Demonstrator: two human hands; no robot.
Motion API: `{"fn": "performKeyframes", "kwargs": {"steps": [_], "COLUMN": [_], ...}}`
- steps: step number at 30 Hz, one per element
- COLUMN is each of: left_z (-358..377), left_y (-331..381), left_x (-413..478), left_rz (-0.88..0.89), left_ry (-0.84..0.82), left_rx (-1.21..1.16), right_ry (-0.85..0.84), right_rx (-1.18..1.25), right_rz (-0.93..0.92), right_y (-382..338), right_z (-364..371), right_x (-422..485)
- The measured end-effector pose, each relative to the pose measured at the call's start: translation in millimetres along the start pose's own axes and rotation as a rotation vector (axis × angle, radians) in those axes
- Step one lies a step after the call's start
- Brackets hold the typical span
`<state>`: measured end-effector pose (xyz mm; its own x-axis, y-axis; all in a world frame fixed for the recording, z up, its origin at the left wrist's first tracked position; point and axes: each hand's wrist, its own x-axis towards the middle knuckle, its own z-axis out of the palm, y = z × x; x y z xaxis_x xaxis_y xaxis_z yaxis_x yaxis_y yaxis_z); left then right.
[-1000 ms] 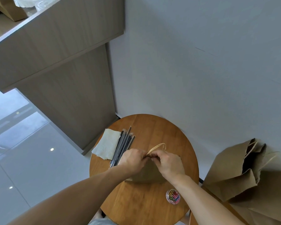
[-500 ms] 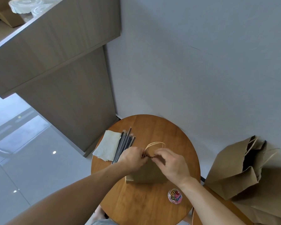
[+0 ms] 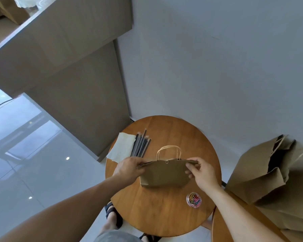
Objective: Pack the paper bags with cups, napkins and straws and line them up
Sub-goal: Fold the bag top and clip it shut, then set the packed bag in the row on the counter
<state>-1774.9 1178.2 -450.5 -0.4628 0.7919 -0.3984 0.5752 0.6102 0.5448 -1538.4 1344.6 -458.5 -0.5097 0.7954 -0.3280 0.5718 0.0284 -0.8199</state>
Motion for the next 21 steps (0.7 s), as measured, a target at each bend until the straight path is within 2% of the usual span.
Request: {"fn": "performKeyframes", "kwargs": {"steps": [4,11,21], "left_z": [-15,-71,-210], "left_y": [5,15,-11], "left_x": [-3,-23,-92], "left_rz": [-0.038,0.049,0.232], "left_ry": [0.038,0.108,0.326], "left_rx": [-0.050,-0.244,-0.793], "right_ry": [0.079,0.236,0.432], "right_rx": [0.026,0.099,0.212], "right_rz": [-0.058,-0.179,-0.447], "right_y": [-19,-65,-237], "right_z": [3,8,45], "right_x": [-2,-15,-49]}}
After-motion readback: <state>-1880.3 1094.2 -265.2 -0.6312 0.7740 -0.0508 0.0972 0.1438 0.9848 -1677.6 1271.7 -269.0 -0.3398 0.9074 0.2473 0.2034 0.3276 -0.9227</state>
